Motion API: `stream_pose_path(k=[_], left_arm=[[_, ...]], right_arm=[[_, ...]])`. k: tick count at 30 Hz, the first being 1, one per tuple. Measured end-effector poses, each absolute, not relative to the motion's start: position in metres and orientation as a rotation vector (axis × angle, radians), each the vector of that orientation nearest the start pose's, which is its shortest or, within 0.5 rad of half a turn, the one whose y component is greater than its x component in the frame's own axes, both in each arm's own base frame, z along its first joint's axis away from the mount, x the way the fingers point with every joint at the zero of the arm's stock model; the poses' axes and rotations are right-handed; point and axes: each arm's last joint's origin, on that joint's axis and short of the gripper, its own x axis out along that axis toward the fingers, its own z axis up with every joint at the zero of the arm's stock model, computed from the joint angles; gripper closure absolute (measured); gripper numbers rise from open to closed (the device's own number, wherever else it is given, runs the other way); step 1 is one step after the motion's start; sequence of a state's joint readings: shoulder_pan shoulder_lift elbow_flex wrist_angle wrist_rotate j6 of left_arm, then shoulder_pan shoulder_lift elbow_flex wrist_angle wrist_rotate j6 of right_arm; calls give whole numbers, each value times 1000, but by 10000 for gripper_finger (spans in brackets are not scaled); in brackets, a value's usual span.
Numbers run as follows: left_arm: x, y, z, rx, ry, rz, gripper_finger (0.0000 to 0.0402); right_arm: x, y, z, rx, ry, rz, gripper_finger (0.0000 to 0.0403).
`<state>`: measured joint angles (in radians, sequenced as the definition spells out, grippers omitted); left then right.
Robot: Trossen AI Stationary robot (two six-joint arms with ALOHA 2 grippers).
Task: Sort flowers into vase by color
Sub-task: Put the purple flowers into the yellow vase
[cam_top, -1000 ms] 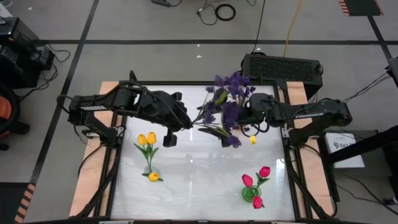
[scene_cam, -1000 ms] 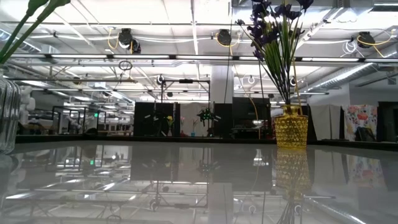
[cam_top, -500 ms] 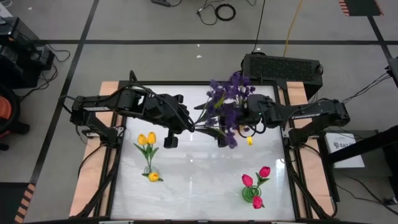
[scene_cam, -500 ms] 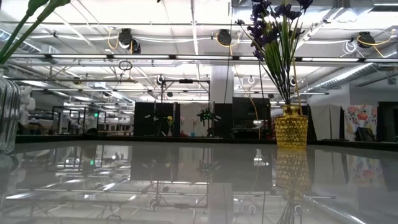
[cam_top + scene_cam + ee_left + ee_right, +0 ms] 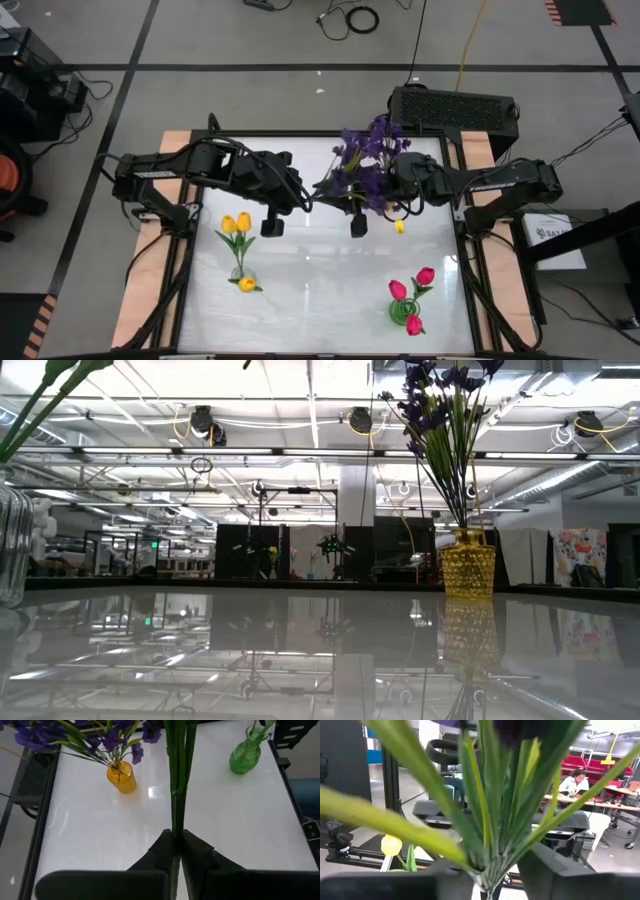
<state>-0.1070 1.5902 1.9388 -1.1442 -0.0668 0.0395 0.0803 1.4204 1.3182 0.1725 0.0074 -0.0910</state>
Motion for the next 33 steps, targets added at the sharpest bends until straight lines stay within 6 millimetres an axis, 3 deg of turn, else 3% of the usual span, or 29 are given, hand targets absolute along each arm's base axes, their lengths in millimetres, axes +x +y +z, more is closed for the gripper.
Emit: stream_pose_path(k=[6, 10, 16, 22, 27, 33], left_arm=[[301, -30, 439, 110, 790, -40, 354], [302, -30, 440, 79, 776, -25, 319], [298, -29, 445, 64, 748, 16, 212], [274, -24, 469, 27, 614, 163, 134], [257, -27, 486, 19, 507, 186, 127], [270, -35, 482, 56, 443, 154, 128]], right_arm=[[326, 26, 406, -88, -70, 69, 390], [326, 26, 405, -75, -61, 69, 392], [314, 24, 408, -72, -5, 49, 399], [258, 18, 436, -58, 11, 0, 400], [194, 16, 463, -12, -55, 17, 402], [123, 15, 475, 36, -92, 34, 402]])
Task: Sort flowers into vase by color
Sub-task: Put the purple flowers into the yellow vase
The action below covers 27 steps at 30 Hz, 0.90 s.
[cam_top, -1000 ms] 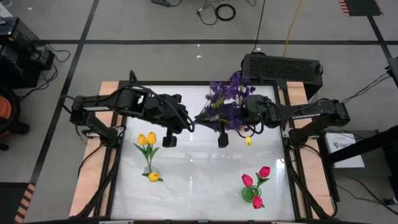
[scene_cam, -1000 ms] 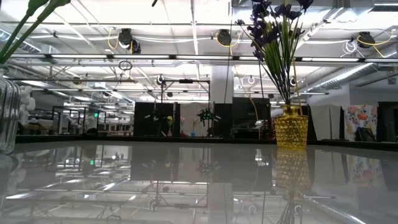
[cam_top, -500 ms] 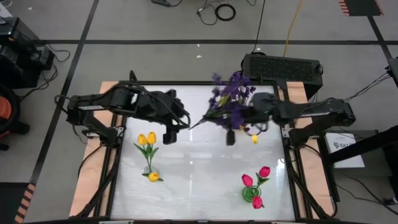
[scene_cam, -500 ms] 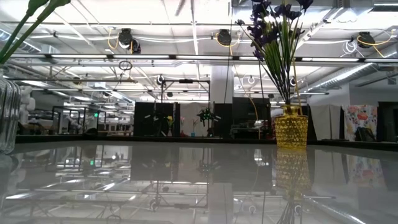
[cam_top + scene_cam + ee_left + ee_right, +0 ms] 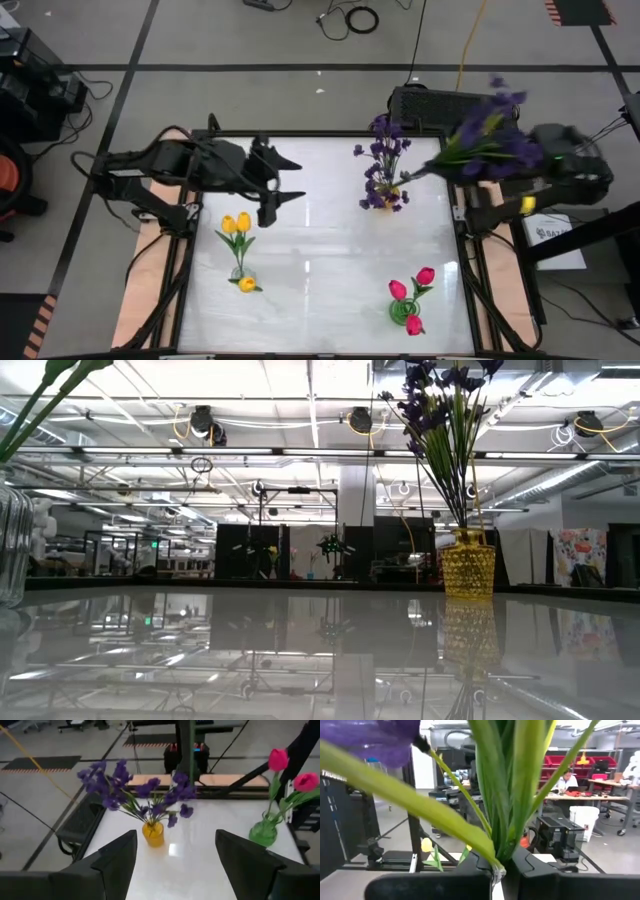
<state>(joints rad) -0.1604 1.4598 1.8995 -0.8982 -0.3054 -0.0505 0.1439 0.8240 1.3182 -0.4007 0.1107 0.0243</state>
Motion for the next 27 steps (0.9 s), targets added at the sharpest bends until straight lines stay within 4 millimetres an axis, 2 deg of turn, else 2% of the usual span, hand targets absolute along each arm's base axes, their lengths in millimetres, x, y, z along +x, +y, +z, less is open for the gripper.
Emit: stream_pose_path(k=[4, 10, 15, 21, 27], left_arm=[[281, -36, 470, 106, 465, 168, 128], [289, -31, 458, 140, 474, 192, 128], [297, -31, 445, 146, 471, 194, 128], [306, -32, 434, 116, 437, 201, 128], [314, -33, 434, 78, 393, 213, 128]], right_arm=[[96, 12, 473, 40, -77, -25, 402], [77, 7, 465, 12, -11, -87, 403], [76, 4, 454, -17, 105, -175, 403], [75, 3, 449, -52, 152, -209, 403], [69, 2, 441, -58, 219, -224, 403]])
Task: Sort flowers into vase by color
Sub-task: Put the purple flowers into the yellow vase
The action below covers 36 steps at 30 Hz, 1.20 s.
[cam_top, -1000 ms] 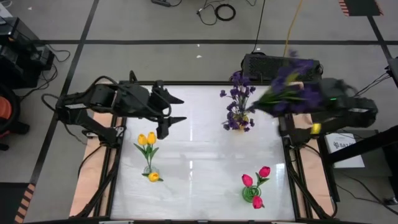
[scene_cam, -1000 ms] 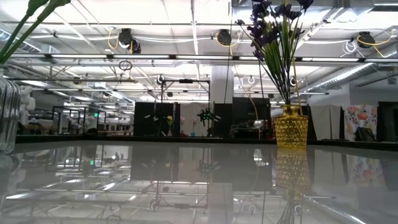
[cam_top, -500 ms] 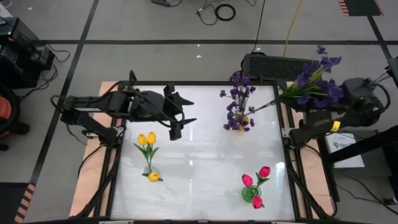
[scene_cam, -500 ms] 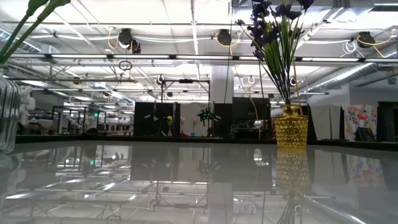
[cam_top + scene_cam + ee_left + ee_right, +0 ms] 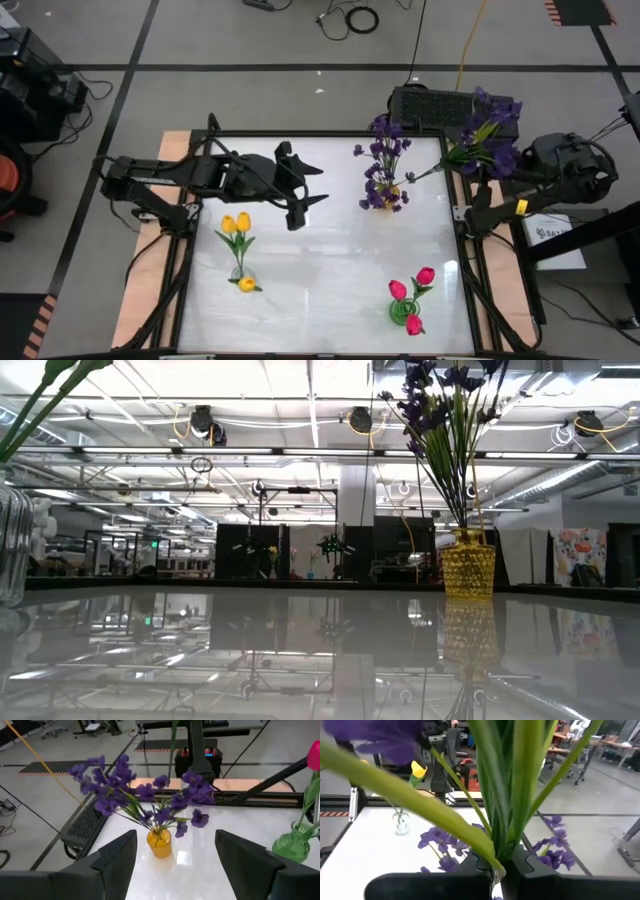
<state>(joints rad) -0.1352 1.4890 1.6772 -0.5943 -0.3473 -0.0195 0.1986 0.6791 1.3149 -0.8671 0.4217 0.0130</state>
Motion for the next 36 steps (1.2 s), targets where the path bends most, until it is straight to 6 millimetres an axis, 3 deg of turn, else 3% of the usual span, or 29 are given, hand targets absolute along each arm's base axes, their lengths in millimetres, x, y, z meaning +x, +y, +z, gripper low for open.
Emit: stream_pose_path(k=[5, 14, 23, 36], left_arm=[[323, -33, 434, 65, 348, 217, 128], [336, -31, 432, -2, 279, 238, 128], [342, -31, 428, -1, 290, 240, 128], [361, -34, 402, 4, 400, 156, 128]], right_arm=[[55, -1, 424, -35, 204, -231, 402], [40, -5, 376, -17, 166, -251, 402], [52, -3, 332, -25, 130, -279, 402], [74, -1, 301, -70, 132, -352, 402]])
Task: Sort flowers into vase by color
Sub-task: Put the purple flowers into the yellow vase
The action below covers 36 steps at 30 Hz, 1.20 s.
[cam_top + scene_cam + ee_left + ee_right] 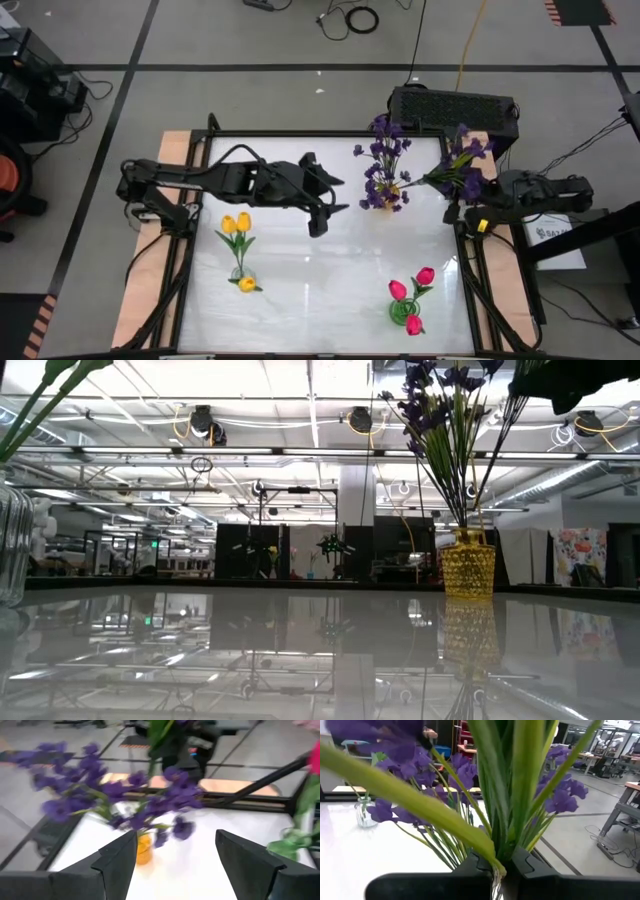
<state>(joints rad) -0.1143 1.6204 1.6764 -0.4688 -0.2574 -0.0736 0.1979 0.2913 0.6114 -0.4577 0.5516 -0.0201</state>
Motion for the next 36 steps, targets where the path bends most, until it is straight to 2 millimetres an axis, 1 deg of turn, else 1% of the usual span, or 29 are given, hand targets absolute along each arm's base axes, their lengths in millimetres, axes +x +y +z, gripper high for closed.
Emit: stream_pose_path(k=[4, 10, 13, 18, 27, 36], left_arm=[[367, -40, 394, 0, 427, 99, 128], [377, -45, 380, -16, 469, 98, 128], [378, -46, 377, -11, 491, 95, 128], [380, -47, 375, -11, 492, 93, 128], [380, -47, 376, -11, 488, 94, 128], [380, -47, 376, -12, 485, 94, 128]], right_arm=[[77, -1, 297, -70, 121, -359, 402], [80, -1, 286, -59, 155, -375, 402], [82, -1, 281, -52, 172, -382, 402], [85, -2, 273, -50, 185, -393, 402], [86, -2, 275, -41, 154, -394, 402], [87, -2, 266, -26, 203, -398, 403]])
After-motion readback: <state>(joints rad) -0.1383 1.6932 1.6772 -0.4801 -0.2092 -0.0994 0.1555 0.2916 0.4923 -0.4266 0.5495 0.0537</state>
